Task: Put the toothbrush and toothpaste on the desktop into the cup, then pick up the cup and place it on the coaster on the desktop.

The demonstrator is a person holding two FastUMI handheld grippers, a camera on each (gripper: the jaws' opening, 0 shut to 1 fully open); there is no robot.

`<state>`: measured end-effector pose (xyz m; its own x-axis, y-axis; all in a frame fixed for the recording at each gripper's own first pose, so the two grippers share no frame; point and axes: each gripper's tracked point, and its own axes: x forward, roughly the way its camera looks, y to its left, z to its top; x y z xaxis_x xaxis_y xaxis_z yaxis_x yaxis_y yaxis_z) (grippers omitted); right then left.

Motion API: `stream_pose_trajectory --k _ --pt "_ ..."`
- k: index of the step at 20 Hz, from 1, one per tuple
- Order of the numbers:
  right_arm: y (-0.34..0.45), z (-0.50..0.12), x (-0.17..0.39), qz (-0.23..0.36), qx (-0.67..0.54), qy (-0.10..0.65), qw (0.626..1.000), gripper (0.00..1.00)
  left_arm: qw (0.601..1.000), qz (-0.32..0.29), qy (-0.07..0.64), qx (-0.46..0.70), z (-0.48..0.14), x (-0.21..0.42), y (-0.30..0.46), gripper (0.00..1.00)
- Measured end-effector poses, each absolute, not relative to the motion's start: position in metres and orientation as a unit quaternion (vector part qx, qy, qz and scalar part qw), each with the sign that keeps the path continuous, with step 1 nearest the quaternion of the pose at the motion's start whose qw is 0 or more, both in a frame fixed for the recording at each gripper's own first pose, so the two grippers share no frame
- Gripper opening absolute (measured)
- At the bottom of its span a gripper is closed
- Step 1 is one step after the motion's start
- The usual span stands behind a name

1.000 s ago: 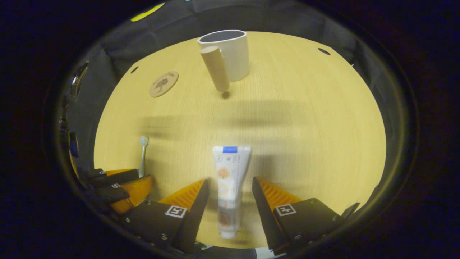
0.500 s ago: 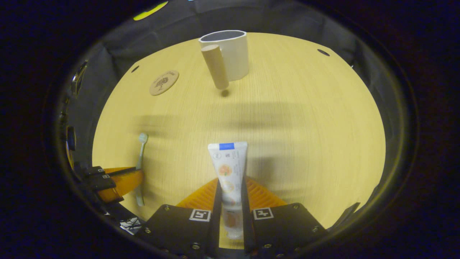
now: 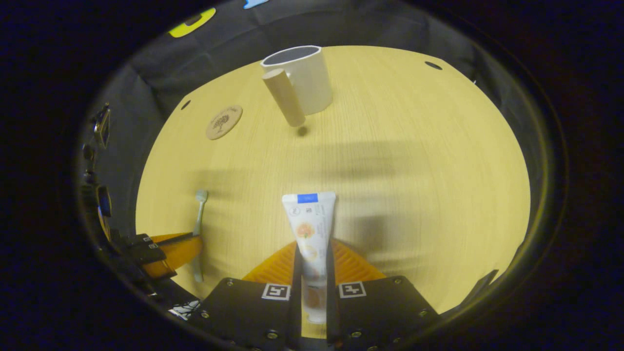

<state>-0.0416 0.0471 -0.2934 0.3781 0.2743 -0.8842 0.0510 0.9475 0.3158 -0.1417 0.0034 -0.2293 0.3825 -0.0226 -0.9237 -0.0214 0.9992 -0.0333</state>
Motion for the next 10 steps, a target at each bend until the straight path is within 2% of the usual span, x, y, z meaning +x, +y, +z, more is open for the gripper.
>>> stream_pose_trajectory --k 10 --pt "0.046 -0.256 -0.016 0.074 0.167 0.464 0.867 0.21 0.877 -0.037 0.479 -0.017 -0.192 -0.113 -0.011 0.09"
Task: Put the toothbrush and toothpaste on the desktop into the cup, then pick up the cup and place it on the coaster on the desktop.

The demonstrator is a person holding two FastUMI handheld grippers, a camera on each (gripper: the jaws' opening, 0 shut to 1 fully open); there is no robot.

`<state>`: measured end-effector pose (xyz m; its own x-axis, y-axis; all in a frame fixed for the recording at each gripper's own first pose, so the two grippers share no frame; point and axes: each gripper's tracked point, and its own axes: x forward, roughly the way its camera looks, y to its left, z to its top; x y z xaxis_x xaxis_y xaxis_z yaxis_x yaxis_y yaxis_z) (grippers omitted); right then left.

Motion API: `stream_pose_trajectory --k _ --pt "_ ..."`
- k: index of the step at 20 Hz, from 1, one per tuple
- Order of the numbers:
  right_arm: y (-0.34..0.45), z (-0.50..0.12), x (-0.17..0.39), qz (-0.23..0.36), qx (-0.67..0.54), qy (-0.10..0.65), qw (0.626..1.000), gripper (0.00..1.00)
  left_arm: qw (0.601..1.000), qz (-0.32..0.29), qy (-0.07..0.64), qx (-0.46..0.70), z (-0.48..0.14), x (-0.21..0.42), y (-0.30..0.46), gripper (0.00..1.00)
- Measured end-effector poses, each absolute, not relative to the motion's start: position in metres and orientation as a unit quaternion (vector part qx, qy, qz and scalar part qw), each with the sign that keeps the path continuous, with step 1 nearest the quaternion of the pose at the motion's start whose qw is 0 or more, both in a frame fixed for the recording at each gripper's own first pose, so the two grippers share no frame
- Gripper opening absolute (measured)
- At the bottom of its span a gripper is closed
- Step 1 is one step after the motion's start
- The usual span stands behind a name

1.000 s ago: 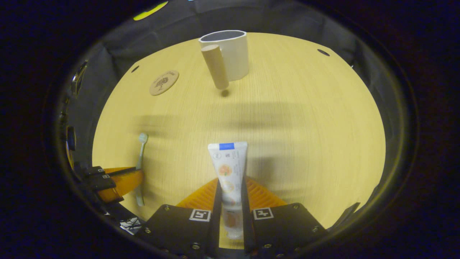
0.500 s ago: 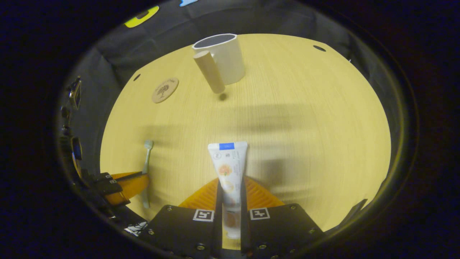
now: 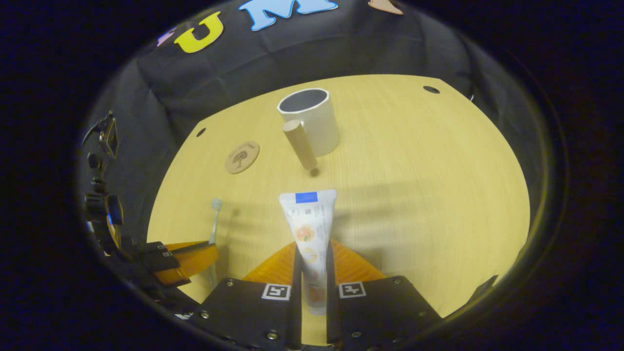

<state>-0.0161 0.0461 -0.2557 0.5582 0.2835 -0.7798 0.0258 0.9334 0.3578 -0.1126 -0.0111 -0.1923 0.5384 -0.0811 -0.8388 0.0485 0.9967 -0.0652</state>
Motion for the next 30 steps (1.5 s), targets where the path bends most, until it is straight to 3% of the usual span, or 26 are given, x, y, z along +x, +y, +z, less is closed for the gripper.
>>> stream_pose_trajectory --k 12,18,25,30 --pt "0.045 -0.188 0.012 0.070 0.174 0.384 0.904 0.21 0.925 -0.079 0.370 -0.031 -0.106 -0.073 -0.024 0.09" --pt "0.043 -0.143 0.047 0.074 0.182 0.313 0.929 0.21 0.951 -0.087 0.295 -0.030 -0.052 -0.041 -0.017 0.09" --pt "0.037 -0.118 0.077 0.073 0.188 0.259 0.945 0.21 0.962 -0.103 0.251 -0.034 -0.031 -0.021 -0.025 0.08" --pt "0.029 -0.086 0.102 0.061 0.191 0.175 0.964 0.21 0.971 -0.107 0.208 -0.049 -0.005 -0.010 -0.021 0.08"
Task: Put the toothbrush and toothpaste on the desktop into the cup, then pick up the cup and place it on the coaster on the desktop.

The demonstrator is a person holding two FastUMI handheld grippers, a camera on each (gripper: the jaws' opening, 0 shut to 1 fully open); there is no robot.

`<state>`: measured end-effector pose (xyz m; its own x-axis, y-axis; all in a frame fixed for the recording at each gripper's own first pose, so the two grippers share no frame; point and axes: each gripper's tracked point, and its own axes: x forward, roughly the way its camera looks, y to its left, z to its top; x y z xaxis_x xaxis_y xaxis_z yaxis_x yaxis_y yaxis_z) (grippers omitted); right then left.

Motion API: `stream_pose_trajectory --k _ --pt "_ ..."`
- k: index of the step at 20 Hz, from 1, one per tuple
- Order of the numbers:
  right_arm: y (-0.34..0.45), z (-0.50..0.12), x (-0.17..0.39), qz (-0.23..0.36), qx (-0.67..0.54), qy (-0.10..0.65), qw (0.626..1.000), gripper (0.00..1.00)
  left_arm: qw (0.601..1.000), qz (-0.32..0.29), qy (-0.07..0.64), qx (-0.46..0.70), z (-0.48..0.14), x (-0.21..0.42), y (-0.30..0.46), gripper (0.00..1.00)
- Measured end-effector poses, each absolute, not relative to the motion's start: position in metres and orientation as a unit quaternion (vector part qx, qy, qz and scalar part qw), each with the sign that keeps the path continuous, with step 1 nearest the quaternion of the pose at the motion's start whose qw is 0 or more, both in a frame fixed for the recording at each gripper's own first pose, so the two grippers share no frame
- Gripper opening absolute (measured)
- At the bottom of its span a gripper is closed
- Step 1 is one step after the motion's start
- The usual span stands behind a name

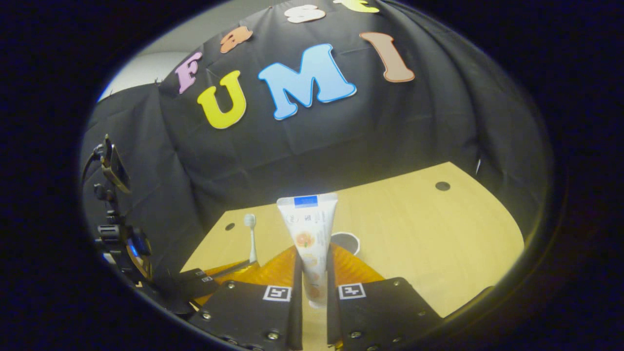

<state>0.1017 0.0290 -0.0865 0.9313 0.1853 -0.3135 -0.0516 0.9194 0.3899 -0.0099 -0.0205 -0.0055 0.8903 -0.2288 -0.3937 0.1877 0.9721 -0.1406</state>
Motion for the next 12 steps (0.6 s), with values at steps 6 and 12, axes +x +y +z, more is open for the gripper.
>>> stream_pose_trajectory --k 6,12 --pt "0.020 -0.064 0.136 0.050 0.185 0.116 0.975 0.21 0.977 -0.114 0.170 -0.057 0.017 0.021 -0.023 0.07" --pt "0.016 -0.065 0.170 0.038 0.157 0.099 0.982 0.21 0.982 -0.122 0.129 -0.061 0.040 0.031 -0.020 0.08"
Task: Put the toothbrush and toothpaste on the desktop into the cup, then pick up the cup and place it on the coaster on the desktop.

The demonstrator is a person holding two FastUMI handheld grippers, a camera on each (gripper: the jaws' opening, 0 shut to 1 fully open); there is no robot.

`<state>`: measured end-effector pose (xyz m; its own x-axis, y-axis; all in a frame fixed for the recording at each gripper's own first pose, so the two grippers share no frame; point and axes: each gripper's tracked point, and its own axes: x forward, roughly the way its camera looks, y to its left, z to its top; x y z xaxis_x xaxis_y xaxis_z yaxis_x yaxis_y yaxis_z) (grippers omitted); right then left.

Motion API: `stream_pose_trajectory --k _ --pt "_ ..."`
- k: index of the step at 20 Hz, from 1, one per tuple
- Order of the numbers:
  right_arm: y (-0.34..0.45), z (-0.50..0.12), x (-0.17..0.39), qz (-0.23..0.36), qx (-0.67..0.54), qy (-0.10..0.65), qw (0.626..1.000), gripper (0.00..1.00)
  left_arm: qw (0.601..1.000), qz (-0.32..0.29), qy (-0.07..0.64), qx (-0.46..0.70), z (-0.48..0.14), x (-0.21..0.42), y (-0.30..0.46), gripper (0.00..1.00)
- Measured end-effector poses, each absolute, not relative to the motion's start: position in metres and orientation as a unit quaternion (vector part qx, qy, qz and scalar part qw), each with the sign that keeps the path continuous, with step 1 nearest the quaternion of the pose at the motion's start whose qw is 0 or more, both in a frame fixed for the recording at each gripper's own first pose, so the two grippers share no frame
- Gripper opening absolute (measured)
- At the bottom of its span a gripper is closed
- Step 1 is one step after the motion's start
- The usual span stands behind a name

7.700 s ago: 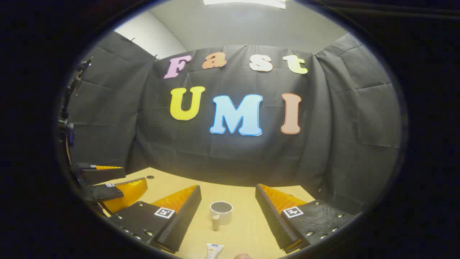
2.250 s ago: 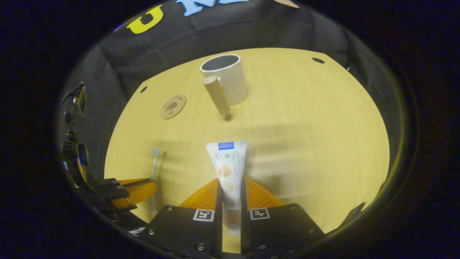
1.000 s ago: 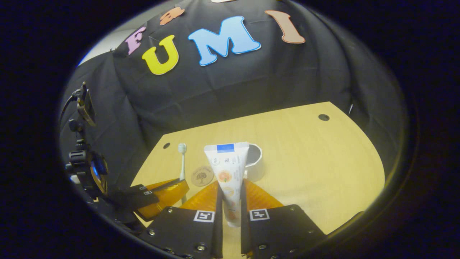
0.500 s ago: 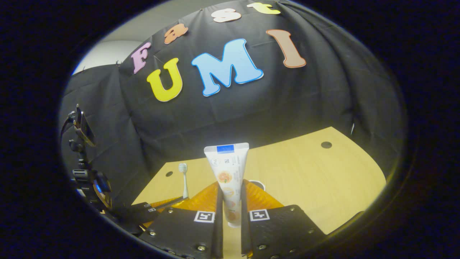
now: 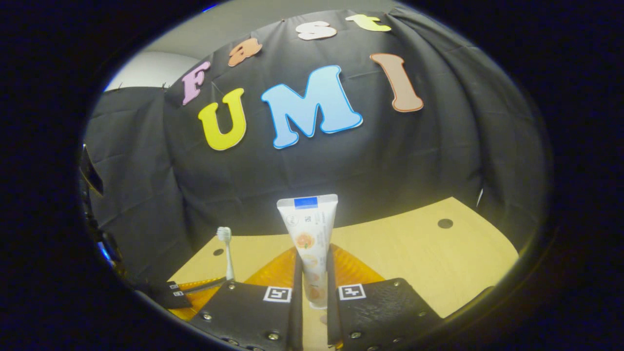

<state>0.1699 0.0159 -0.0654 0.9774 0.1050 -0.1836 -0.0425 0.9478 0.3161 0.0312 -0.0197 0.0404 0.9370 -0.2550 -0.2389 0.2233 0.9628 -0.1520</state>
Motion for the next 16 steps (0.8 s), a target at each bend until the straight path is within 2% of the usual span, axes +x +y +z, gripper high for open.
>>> stream_pose_trajectory --k 4,16 --pt "0.016 -0.080 0.191 0.032 0.152 0.108 0.982 0.20 0.985 -0.123 0.102 -0.065 0.055 0.039 -0.017 0.08" --pt "0.024 -0.161 0.214 0.023 0.103 0.197 0.975 0.20 0.983 -0.115 0.118 -0.080 0.036 0.048 -0.012 0.07"
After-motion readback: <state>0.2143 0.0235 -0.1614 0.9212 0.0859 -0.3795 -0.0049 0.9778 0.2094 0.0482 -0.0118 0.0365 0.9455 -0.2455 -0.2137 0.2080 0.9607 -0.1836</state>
